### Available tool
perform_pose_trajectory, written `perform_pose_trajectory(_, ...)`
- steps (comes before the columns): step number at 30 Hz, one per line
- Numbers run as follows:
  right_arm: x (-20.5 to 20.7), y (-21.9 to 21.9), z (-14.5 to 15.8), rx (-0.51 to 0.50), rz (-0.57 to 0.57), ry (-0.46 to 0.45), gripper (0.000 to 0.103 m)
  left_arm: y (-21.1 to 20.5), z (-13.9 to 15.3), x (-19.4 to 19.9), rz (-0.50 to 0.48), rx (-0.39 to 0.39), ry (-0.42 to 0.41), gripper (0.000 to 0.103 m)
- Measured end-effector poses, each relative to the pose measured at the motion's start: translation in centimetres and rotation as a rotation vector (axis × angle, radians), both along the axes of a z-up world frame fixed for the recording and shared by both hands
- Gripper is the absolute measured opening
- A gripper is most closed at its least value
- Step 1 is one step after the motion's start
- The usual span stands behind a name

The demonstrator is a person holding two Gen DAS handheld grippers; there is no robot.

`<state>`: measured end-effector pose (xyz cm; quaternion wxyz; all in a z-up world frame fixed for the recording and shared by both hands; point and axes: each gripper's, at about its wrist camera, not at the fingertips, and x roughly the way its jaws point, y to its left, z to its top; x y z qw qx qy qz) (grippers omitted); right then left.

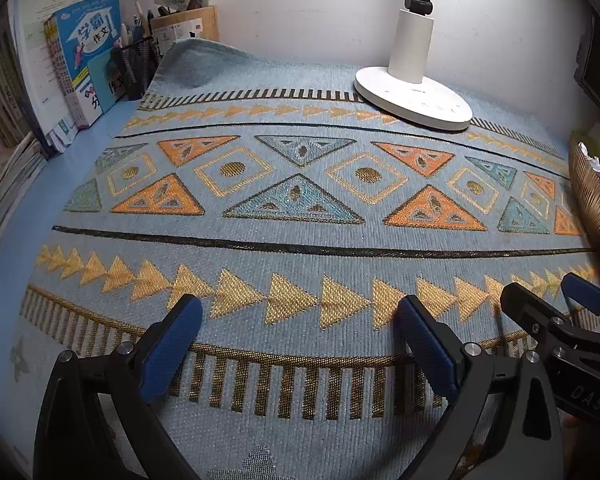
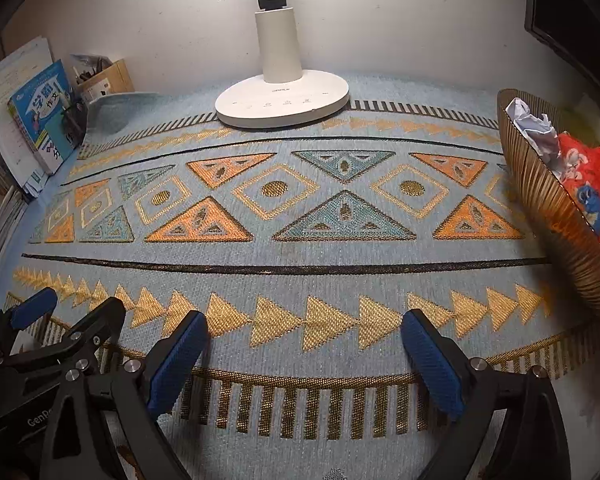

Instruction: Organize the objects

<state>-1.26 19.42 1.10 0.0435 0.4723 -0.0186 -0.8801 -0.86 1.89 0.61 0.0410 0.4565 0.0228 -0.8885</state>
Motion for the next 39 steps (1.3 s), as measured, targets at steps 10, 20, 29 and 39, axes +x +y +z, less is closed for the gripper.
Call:
perform_pose_trajectory(10, 0.3, 0.6, 0.1, -0.015, 0.016, -0.006, 0.103, -0.1, -0.1, -0.1, -0.007, -0.001, -0.001, 0.103)
perform_pose_trajectory(20, 0.3, -0.3, -0.2, 0.064, 0.034, -0.011, 0.103, -0.5, -0.3, -0.3, -0.057, 0.002, 0.004, 0.103)
perform_pose_trajectory(29, 0.4, -0.3, -0.2, 0.073, 0.010, -0.002, 0.103, -0.5, -0.3, -0.4, -0.062, 0.004, 0.004, 0.103)
perform_pose_trajectory(39, 0.5, -0.3, -0.1, 0.074, 0.008, -0.001, 0.103, -0.5, -0.3, -0.4, -0.062, 0.004, 0.004, 0.103)
